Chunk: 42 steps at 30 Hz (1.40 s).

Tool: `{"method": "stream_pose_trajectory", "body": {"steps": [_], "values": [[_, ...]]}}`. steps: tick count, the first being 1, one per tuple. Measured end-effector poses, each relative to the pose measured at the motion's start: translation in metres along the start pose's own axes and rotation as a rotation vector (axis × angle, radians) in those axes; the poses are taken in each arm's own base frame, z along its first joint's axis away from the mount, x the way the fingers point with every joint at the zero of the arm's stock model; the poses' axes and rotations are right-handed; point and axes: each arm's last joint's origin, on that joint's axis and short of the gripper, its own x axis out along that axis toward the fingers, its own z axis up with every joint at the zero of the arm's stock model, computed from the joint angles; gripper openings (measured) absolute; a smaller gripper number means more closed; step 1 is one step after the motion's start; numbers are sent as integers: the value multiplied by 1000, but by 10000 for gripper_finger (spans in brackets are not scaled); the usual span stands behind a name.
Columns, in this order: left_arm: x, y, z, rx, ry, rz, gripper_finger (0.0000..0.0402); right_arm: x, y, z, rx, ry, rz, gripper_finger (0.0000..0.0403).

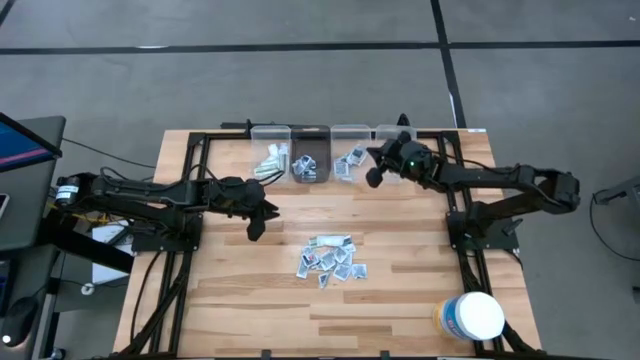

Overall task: Pick & Place First Aid Supplies
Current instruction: Put the towelette pack into the middle transparent bin

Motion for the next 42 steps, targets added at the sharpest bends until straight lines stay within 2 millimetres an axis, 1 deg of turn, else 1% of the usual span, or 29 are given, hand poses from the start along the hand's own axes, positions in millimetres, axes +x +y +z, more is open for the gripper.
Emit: {"method": "stream_pose_trajectory", "body": {"steps": [5, 12, 16, 20, 24, 26, 30, 35, 39, 42], "values": [[0, 1, 0, 0, -6, 18, 97, 18, -6, -4, -26, 112, -122, 0], [0, 1, 0, 11, -10, 32, 97, 48, -8, 10, -16, 124, -145, 4], [0, 1, 0, 27, -10, 32, 97, 57, -9, 14, -21, 160, -141, 21], [0, 1, 0, 52, -9, 32, 97, 61, -7, 15, -26, 194, -99, 51], [0, 2, 1, 70, -10, 37, 97, 59, -3, 13, -37, 211, -79, 77], [0, 2, 1, 75, -10, 37, 97, 55, 1, 16, -45, 204, -39, 83], [0, 2, 1, 77, -10, 37, 97, 41, 18, 28, -79, 144, 135, 85], [0, 2, 1, 77, -10, 37, 97, 15, 48, 43, -162, 54, 367, 73], [0, 2, 1, 75, -10, 37, 97, 1, 72, 38, -230, 86, 545, 69], [0, 2, 1, 64, -10, 36, 97, -5, 88, 23, -244, 205, 627, 69]]}}
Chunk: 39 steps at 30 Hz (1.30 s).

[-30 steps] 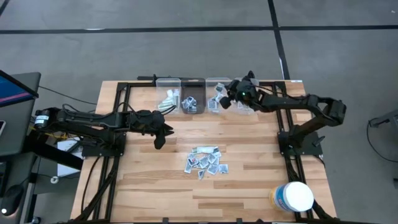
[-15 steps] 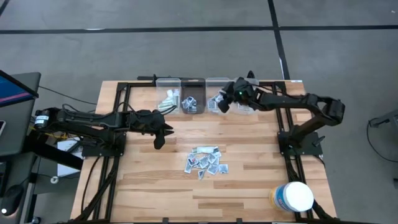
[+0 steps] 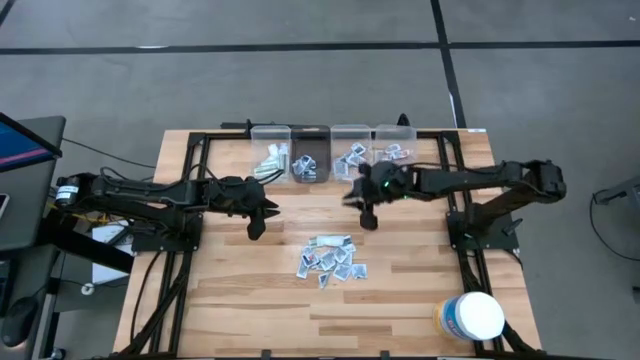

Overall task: Pick & Place First Aid Supplies
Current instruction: Put the towelette pack into the middle transparent bin

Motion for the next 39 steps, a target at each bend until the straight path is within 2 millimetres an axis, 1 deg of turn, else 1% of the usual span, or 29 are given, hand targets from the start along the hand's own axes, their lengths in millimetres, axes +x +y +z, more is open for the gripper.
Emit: {"method": "stream_pose_trajectory", "body": {"steps": [4, 9, 12, 19, 23, 28, 31, 34, 37, 39], "values": [[0, 0, 0, -20, 1, -3, 97, 18, 23, -20, 10, 165, 76, 69], [0, -1, 0, -18, 3, -10, 97, 38, 48, -33, 1, 231, 115, 69], [0, -1, 0, -18, 3, -10, 97, 48, 56, -43, -19, 282, 94, 69], [0, -1, 0, -18, 3, -10, 97, 73, 62, -66, 23, 370, 89, 69], [0, -1, 0, -18, 3, -10, 97, 83, 63, -77, 21, 411, 82, 69], [0, -1, 0, -21, 3, -9, 97, 92, 65, -91, 2, 477, 45, 69], [0, -1, 0, -21, 3, -9, 97, 94, 68, -95, -17, 494, 32, 68], [0, -1, 0, -21, 3, -9, 97, 94, 72, -97, -40, 510, -12, 52], [0, -1, 0, -21, 3, -9, 97, 93, 72, -97, -37, 518, -44, 12], [0, -1, 0, -21, 3, -9, 97, 88, 71, -96, -33, 532, -53, 8]]}}
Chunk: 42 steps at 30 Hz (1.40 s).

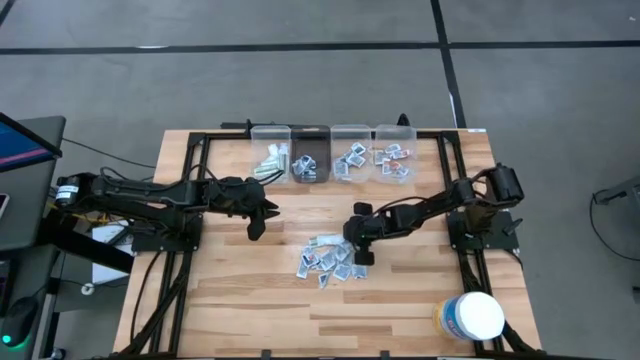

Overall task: Pick & Place First Aid Supplies
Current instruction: Put the towelette pack into the middle transparent bin

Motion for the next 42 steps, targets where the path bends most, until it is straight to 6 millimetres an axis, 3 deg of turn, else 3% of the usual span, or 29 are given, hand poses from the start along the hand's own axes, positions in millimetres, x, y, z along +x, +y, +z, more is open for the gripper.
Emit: {"method": "stream_pose_trajectory", "body": {"steps": [7, 11, 18, 25, 35, 42], "values": [[0, 0, 0, 0, 0, 0, 97, -40, -10, 9, -56, 36, -105, 1], [0, 0, 0, 3, 0, 1, 97, -80, -19, 33, -68, -96, -166, 1], [4, 3, -14, -19, 39, 11, 97, -117, -34, 40, -36, -201, -190, 0], [8, 7, -30, -93, 65, 21, 97, -108, -34, 32, -22, -112, -160, 26], [9, 6, -31, -93, 39, 2, 97, -50, -26, 18, -12, 110, -94, 128], [9, 6, -30, -93, 29, -1, 97, -21, -16, 10, -29, 206, -12, 165]]}}
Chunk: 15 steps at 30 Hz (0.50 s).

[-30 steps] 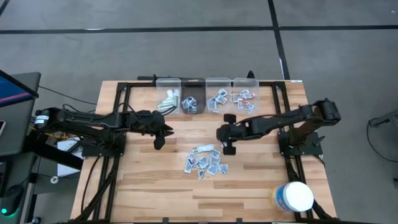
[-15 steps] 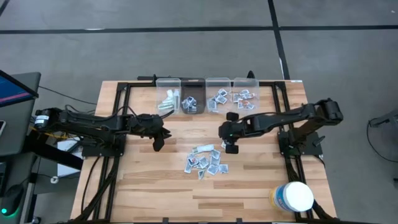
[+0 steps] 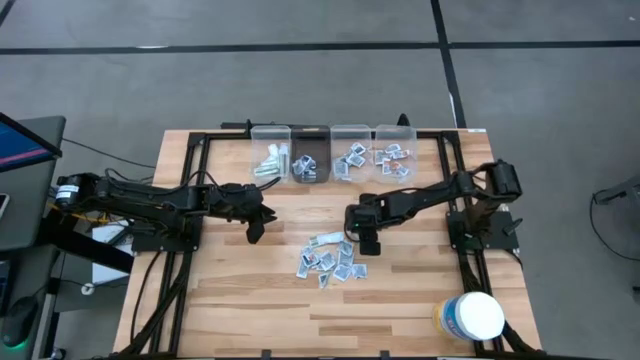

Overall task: Pick & Place First Aid Supplies
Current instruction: Put the towelette pack into the middle transparent bin

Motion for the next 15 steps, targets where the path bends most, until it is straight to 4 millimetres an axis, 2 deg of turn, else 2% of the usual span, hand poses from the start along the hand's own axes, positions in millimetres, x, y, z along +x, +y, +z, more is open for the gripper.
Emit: {"method": "stream_pose_trajectory", "body": {"steps": [4, 6, 9, 10, 15], "values": [[0, 0, 0, 3, -1, -1, 97, 7, 2, -1, -4, 24, -5, 149], [0, 0, 0, 3, -1, -1, 97, 7, 4, -2, -8, 26, 4, 112], [0, 0, 0, 3, -1, -1, 97, 3, 4, -2, -19, 17, 19, 30], [0, 0, 0, 3, -1, -1, 97, 1, 4, -1, -21, 11, 21, 16], [0, 0, 0, 4, -1, -1, 97, -18, -1, -4, -16, -23, 23, 5]]}}
